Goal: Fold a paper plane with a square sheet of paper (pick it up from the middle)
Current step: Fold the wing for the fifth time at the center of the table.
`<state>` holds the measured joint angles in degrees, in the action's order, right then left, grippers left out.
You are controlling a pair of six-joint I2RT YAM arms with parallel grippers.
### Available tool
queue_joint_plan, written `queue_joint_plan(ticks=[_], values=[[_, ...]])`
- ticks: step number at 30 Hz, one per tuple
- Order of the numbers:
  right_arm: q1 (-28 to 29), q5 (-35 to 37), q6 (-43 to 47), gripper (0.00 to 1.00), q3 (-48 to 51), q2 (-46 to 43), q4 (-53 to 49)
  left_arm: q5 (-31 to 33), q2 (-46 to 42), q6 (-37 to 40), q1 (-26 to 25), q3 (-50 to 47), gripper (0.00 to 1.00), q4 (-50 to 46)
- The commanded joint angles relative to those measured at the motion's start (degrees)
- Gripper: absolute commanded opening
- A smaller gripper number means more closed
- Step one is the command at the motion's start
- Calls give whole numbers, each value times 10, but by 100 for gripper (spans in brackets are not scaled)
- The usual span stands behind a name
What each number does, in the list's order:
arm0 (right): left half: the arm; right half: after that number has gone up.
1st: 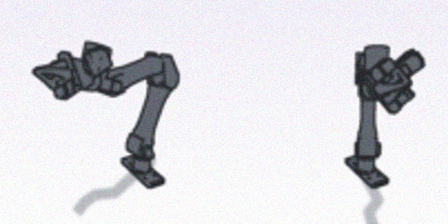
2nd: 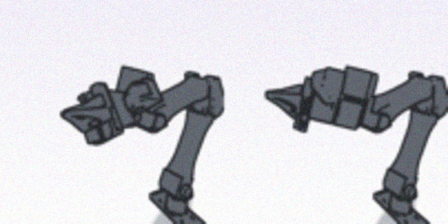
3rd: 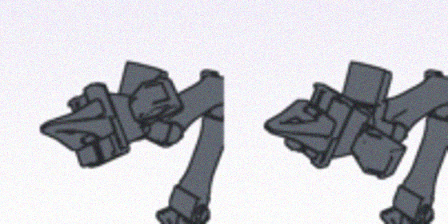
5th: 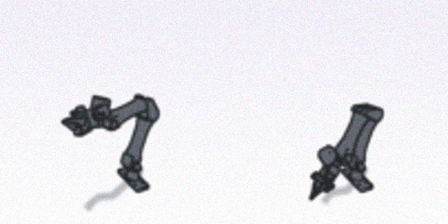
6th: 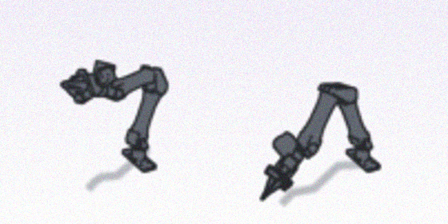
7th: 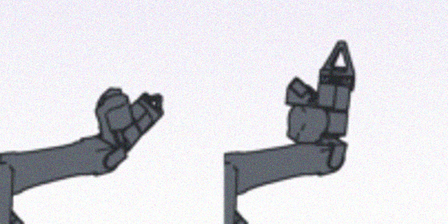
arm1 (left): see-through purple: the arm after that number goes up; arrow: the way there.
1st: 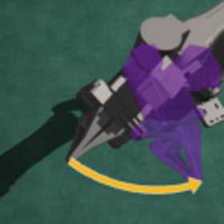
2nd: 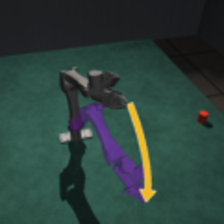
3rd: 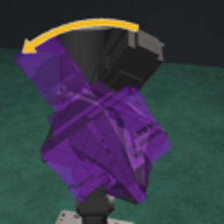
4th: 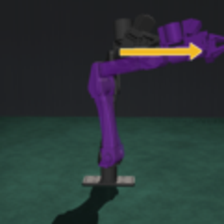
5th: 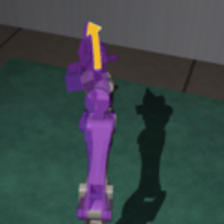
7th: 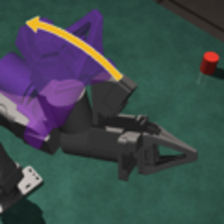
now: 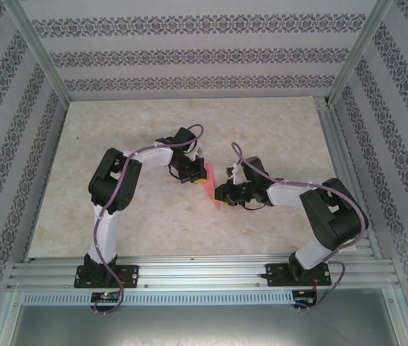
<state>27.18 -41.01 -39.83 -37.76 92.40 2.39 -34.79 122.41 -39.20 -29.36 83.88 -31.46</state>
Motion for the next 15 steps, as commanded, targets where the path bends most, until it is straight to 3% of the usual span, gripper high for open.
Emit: queue_joint_plan(ticks=[1, 7, 15], values=[[18, 77, 74, 27, -34, -35, -95, -14, 12, 6, 8, 17, 4, 2], [43, 227, 142, 30, -68, -85, -222, -15, 14, 4, 9, 20, 4, 3], [91, 300, 183, 32, -117, -43, -295, -17, 16, 6, 8, 18, 4, 2]])
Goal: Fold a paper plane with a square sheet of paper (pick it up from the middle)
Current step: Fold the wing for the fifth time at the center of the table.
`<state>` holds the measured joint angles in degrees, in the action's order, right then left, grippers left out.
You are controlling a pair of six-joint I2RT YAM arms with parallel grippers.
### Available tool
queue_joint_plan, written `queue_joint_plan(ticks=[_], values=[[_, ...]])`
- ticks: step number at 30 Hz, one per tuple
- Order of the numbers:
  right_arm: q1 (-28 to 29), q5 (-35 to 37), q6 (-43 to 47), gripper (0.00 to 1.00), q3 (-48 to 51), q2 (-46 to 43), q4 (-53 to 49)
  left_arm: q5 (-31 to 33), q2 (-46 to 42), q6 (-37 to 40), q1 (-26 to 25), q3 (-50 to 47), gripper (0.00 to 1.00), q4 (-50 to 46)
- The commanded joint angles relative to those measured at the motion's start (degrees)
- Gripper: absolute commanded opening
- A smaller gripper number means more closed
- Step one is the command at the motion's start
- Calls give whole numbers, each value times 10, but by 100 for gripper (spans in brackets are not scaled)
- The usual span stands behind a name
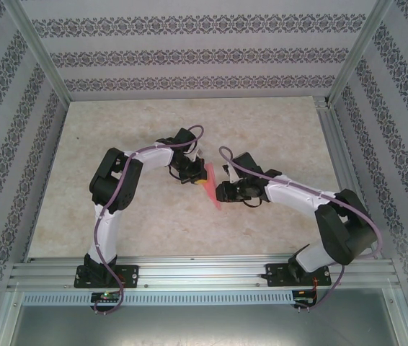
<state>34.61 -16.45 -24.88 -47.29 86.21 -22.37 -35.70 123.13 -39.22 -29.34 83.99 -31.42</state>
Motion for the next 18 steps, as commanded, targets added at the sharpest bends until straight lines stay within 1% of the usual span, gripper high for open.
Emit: queue_joint_plan(ticks=[1, 7, 14, 16, 18], values=[[23, 56, 38, 31, -28, 25, -51, -7, 8, 6, 8, 18, 4, 1], [48, 94, 47, 30, -57, 59, -70, -8, 9, 7, 8, 23, 4, -1], [55, 89, 51, 23, -73, 83, -70, -10, 10, 8, 8, 22, 4, -3], [56, 83, 51, 23, -73, 87, -66, -11, 10, 7, 8, 23, 4, -2], [58, 80, 51, 20, -75, 91, -65, -11, 9, 9, 8, 23, 4, -2]])
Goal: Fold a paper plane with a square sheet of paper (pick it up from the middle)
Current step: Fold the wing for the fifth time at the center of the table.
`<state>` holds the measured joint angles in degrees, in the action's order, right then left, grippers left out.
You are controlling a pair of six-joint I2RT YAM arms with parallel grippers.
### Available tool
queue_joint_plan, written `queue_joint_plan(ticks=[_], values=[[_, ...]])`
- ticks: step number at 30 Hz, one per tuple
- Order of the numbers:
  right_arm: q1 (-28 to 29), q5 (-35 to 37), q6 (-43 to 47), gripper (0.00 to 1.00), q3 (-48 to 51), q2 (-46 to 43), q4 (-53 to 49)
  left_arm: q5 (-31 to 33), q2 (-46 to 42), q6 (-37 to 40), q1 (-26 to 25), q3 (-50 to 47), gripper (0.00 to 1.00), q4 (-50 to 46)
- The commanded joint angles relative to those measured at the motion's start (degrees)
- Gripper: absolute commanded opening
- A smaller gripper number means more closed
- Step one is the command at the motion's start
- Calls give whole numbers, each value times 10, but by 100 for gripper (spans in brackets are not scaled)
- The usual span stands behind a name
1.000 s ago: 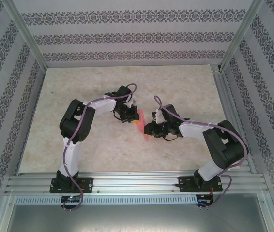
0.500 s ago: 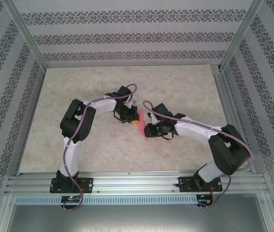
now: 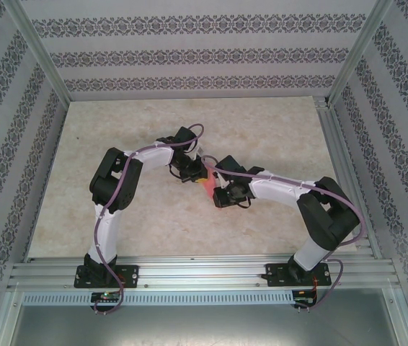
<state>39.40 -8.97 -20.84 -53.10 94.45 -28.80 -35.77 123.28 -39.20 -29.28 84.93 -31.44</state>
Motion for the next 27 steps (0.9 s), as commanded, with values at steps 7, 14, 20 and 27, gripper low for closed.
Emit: queue_joint_plan(ticks=[7, 14, 20, 27], values=[[14, 35, 13, 10, -18, 13, -9, -13, 12, 9, 7, 15, 4, -2], [19, 79, 17, 7, -13, 26, -20, -14, 16, 11, 7, 19, 4, -5], [24, 90, 21, 11, -23, 33, -22, -14, 19, 14, 7, 23, 5, -8], [24, 68, 15, 17, -18, 10, -20, 1, 25, 33, 7, 40, 4, -35]])
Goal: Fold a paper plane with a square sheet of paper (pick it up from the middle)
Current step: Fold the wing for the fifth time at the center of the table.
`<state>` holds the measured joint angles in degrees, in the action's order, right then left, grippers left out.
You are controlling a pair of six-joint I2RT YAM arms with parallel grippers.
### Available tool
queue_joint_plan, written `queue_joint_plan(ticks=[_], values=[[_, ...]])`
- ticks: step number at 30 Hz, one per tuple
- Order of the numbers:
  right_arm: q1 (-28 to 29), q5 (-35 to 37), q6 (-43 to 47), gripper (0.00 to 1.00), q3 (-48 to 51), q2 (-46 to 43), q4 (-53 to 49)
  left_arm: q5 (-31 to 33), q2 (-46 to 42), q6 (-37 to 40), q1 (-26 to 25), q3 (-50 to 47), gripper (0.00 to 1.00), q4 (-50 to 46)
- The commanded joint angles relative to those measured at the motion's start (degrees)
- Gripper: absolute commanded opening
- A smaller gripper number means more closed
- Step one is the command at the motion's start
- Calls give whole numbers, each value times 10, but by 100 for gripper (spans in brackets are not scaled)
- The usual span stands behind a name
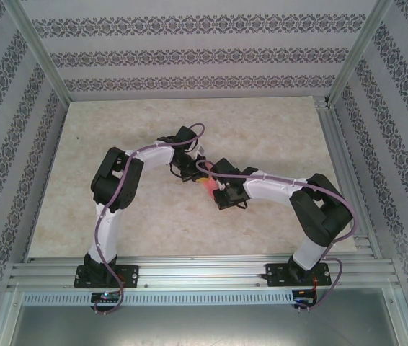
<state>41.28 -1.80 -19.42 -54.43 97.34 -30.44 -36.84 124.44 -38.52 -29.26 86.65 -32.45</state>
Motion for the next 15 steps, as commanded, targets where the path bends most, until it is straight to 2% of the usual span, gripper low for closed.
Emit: queue_joint_plan(ticks=[1, 6, 9, 15], values=[[2, -14, -4, 22, 1, -32, 3, 13, 14, 30, 7, 25, 4, -30], [-33, -122, -41, 30, 51, -96, 76, 20, 12, 41, 8, 32, 4, -42], [-64, -209, -78, 30, 94, -121, 147, 21, 12, 49, 8, 36, 4, -49], [-121, -311, -171, 16, 152, -106, 284, 17, 15, 55, 11, 42, 3, -51]])
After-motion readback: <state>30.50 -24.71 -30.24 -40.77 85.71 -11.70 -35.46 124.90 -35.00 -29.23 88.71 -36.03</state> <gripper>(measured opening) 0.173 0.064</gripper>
